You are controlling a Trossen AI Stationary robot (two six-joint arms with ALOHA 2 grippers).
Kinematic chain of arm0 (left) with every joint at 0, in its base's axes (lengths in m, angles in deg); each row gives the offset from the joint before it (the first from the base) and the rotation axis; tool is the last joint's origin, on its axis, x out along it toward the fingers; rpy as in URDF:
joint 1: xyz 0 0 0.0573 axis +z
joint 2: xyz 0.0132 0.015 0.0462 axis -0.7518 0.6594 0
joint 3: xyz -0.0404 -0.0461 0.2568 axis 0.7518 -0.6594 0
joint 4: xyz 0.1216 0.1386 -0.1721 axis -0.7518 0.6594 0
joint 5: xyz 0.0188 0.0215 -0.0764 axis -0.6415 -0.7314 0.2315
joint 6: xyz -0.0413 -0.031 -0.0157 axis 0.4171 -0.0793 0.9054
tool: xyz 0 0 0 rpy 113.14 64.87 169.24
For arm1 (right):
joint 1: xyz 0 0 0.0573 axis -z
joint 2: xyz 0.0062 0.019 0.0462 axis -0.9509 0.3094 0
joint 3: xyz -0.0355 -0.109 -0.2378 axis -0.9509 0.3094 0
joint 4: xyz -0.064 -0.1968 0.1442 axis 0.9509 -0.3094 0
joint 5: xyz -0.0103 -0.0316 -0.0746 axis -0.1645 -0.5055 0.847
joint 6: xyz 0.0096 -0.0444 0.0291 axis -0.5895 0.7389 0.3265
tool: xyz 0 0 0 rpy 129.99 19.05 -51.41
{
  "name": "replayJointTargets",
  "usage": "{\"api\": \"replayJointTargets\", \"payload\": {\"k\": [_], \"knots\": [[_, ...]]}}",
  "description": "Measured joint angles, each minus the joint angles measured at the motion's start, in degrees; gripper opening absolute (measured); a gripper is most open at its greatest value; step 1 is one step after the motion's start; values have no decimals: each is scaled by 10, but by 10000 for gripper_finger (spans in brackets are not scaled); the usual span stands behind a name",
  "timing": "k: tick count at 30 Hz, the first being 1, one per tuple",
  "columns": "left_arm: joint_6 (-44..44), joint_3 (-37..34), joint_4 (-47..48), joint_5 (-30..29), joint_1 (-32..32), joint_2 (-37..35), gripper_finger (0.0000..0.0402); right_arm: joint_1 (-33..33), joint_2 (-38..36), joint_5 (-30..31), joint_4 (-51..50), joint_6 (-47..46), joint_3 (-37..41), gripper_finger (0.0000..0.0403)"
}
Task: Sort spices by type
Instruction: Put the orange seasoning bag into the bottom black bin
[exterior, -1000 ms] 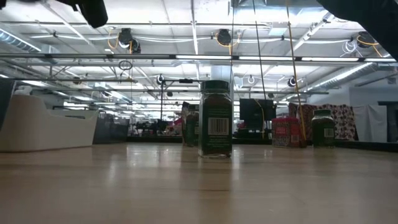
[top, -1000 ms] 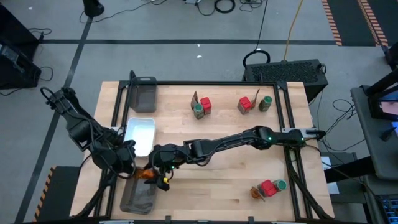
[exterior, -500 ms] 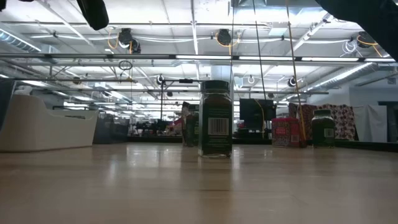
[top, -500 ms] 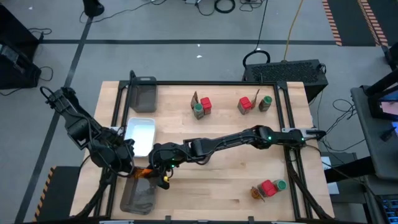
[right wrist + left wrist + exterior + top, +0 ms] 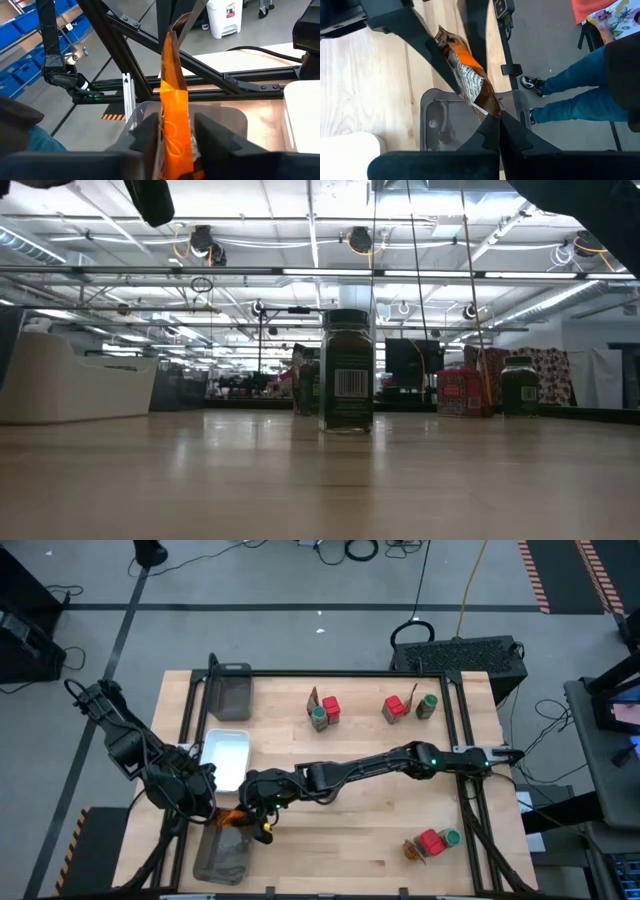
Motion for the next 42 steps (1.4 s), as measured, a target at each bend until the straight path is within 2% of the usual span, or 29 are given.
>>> {"api": "replayJointTargets", "payload": {"k": [6,11,18,21,25,28,31,33,37,38,42], "knots": [[1,0,21,14,0,0,0,1,-1,-1,-12,-11,0,205],[16,0,54,66,0,0,0,5,-15,-43,-71,-41,0,248],[12,0,84,126,0,13,0,-7,-41,-31,-193,-41,-1,253],[-10,0,101,156,1,40,0,-20,-60,14,-234,-36,-1,248],[-57,0,104,189,6,90,0,-44,-68,106,-260,-48,-1,240],[-90,0,110,198,12,124,0,-54,-55,119,-257,-55,5,226],[-113,0,124,198,17,149,0,-54,-43,96,-236,-71,22,186],[-124,0,127,198,22,163,0,-52,-32,93,-208,-84,30,142],[-136,0,143,195,32,189,0,-51,1,93,-175,-102,33,29],[-141,0,143,194,35,193,0,-52,6,93,-172,-105,33,15],[-154,0,155,195,37,205,0,-53,27,95,-161,-131,33,6]]}}
